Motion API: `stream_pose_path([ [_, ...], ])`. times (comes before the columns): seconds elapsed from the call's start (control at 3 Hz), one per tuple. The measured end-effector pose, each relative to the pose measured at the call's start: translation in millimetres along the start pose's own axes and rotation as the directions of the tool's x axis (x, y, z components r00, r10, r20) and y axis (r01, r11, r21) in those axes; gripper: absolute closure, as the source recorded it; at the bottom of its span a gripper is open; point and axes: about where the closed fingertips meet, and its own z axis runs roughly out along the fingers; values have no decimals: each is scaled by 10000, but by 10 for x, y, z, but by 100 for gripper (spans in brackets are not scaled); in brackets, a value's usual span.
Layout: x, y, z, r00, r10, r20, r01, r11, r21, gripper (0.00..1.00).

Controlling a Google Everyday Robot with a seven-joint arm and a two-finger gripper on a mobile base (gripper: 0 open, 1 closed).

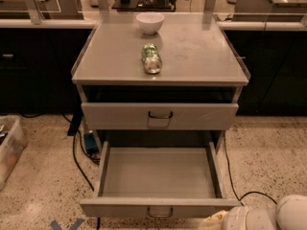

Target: Close middle drawer

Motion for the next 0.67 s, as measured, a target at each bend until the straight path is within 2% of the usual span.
stream_pose_path([
  [0.33, 0, 1, 0, 10000, 0, -1, 0, 10000, -3, 100],
  [0.67, 88, 0, 143, 9998, 189, -61, -189, 9998, -36, 100],
])
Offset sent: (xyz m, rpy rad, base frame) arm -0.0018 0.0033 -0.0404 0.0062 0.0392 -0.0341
